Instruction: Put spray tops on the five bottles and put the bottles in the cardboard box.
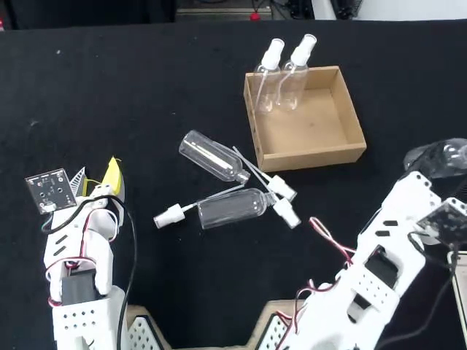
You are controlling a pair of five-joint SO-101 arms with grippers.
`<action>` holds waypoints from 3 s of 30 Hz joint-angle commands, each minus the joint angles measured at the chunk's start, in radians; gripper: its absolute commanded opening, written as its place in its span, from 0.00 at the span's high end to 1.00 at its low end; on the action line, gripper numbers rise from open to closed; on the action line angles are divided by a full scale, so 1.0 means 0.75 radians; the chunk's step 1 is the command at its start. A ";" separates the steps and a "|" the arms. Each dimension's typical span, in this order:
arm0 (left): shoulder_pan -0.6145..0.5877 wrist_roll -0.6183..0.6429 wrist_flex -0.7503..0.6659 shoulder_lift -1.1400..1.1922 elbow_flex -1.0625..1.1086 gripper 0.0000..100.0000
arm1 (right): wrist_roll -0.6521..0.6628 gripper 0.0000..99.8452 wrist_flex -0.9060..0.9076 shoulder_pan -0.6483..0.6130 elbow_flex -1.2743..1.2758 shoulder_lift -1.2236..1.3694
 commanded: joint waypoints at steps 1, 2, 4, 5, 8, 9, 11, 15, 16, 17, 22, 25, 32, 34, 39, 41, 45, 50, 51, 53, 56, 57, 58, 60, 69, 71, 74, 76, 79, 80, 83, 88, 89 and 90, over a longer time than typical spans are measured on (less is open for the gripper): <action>0.013 -0.012 -0.023 0.006 0.028 0.79 | -0.057 0.96 -0.008 0.006 -0.085 -0.126; 0.013 -0.012 -0.023 0.006 0.028 0.79 | -0.059 0.96 0.018 0.006 -0.085 -0.152; 0.013 -0.012 -0.023 0.006 0.028 0.79 | -0.057 0.96 0.121 0.006 -0.095 -0.212; 0.013 -0.012 -0.023 0.006 0.028 0.79 | -0.057 0.96 0.184 0.008 -0.103 -0.244; 0.013 -0.012 -0.023 0.006 0.028 0.79 | -0.037 0.95 0.409 0.020 -0.132 -0.332; 0.013 -0.012 -0.023 0.006 0.028 0.79 | 0.006 0.95 0.493 0.025 -0.142 -0.351; 0.013 -0.012 -0.023 0.006 0.028 0.79 | 0.115 0.96 0.646 0.020 -0.146 -0.371; 0.013 -0.012 -0.023 0.006 0.028 0.79 | 0.268 0.95 0.743 -0.016 -0.136 -0.302; 0.013 -0.012 -0.023 0.006 0.028 0.79 | 0.305 0.95 0.743 -0.023 -0.140 -0.257; 0.013 -0.012 -0.023 0.006 0.028 0.79 | 0.327 0.95 0.736 -0.025 -0.152 -0.210; 0.013 -0.012 -0.023 0.006 0.028 0.79 | 0.342 0.96 0.481 -0.012 -0.257 0.179; 0.013 -0.012 -0.023 0.006 0.028 0.79 | 0.344 0.96 0.297 -0.012 -0.349 0.502; 0.013 -0.012 -0.023 0.006 0.028 0.79 | 0.352 0.96 -0.342 0.002 -0.365 1.108; 0.013 -0.012 -0.023 0.006 0.028 0.79 | 0.352 0.95 -0.509 0.014 -0.318 1.210; 0.015 -0.012 -0.023 0.006 0.028 0.79 | 0.352 0.95 -0.775 0.059 -0.224 1.357; 0.028 -0.012 -0.023 0.006 0.028 0.79 | 0.352 0.90 -0.792 0.065 -0.189 1.364; 0.103 -0.092 -0.002 0.006 0.028 0.80 | 0.346 0.76 -0.798 0.057 -0.134 1.329; 0.183 -0.182 0.033 0.004 0.028 0.80 | 0.342 0.75 -0.790 0.057 -0.124 1.257; 0.183 -0.180 0.033 0.004 0.028 0.80 | 0.342 0.75 -0.790 0.057 -0.124 1.245; 0.181 -0.180 0.033 0.004 0.028 0.80 | 0.342 0.75 -0.788 0.057 -0.118 1.231; 0.179 -0.180 0.033 0.004 0.028 0.80 | 0.342 0.75 -0.788 0.051 -0.093 1.204; 0.179 -0.180 0.033 0.004 0.028 0.80 | 0.342 0.75 -0.788 0.041 -0.087 1.196; 0.179 -0.180 0.033 0.004 0.028 0.80 | 0.342 0.75 -0.788 0.035 -0.083 1.194; 0.179 -0.180 0.033 0.004 0.028 0.80 | 0.342 0.73 -0.739 0.033 -0.097 1.190; 0.183 -0.180 0.035 0.004 0.028 0.80 | 0.225 0.64 -0.080 0.018 -0.422 1.130; 0.183 -0.180 0.035 0.004 0.028 0.80 | 0.180 0.64 -0.006 0.018 -0.451 1.098; 0.183 -0.180 0.035 0.004 0.028 0.80 | 0.149 0.64 0.014 0.006 -0.451 1.034; 0.185 -0.180 0.035 0.004 0.028 0.80 | 0.153 0.64 0.014 -0.002 -0.445 1.001; 0.185 -0.180 0.035 0.004 0.028 0.80 | 0.153 0.64 0.008 -0.031 -0.431 0.958; 0.185 -0.180 0.035 0.004 0.028 0.80 | 0.155 0.64 0.010 -0.041 -0.431 0.954; 0.185 -0.180 0.035 0.004 0.028 0.80 | 0.153 0.64 0.008 -0.051 -0.433 0.954; 0.183 -0.180 0.035 0.004 0.028 0.80 | 0.162 0.64 0.006 -0.051 -0.433 0.975; 0.185 -0.180 0.035 0.004 0.028 0.80 | 0.162 0.64 0.006 -0.051 -0.433 0.979; 0.185 -0.180 0.035 0.004 0.028 0.80 | 0.164 0.64 0.004 -0.051 -0.433 0.985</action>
